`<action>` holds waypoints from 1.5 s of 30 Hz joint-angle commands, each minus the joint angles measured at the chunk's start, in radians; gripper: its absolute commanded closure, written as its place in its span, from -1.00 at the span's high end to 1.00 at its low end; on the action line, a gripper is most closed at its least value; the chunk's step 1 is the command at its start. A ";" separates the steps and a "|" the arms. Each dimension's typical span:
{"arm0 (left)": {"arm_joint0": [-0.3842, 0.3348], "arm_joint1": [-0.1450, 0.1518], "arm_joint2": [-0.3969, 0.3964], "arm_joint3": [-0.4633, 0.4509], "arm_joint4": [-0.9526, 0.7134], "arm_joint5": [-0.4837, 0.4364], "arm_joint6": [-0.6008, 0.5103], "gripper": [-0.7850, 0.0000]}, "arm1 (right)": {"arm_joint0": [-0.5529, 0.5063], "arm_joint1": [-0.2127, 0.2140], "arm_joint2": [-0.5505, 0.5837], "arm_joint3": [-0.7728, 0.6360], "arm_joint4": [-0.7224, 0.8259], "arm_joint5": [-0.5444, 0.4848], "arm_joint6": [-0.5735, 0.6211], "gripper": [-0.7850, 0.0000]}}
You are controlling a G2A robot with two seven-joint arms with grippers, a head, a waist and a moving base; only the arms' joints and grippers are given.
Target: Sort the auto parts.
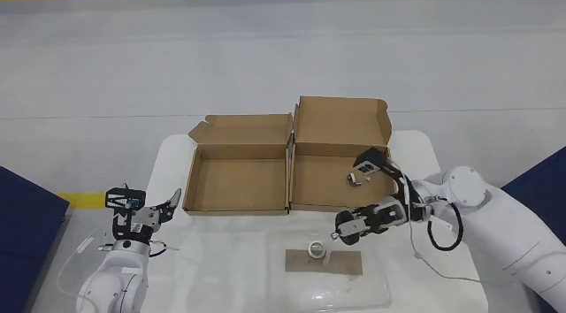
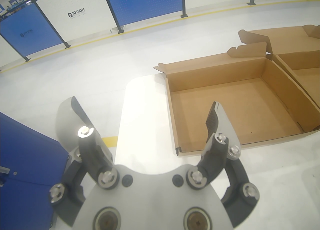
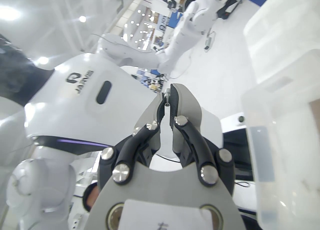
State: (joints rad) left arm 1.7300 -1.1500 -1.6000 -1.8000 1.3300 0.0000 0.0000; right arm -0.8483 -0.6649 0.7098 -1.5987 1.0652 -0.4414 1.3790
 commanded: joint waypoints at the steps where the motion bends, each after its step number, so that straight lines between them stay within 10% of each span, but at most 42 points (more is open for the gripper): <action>1: 0.000 0.000 0.000 0.000 0.000 0.000 0.000 1.00 | -0.024 -0.008 0.022 0.003 0.098 0.053 0.053 -1.00; 45: 0.000 0.000 0.000 0.000 0.000 0.000 0.000 1.00 | -0.135 -0.107 0.165 -0.165 0.636 0.417 0.119 -1.00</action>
State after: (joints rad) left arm 1.7300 -1.1500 -1.6000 -1.8000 1.3300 0.0000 0.0000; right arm -0.9755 -0.7692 0.8709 -1.7508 1.6648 -0.0351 1.5109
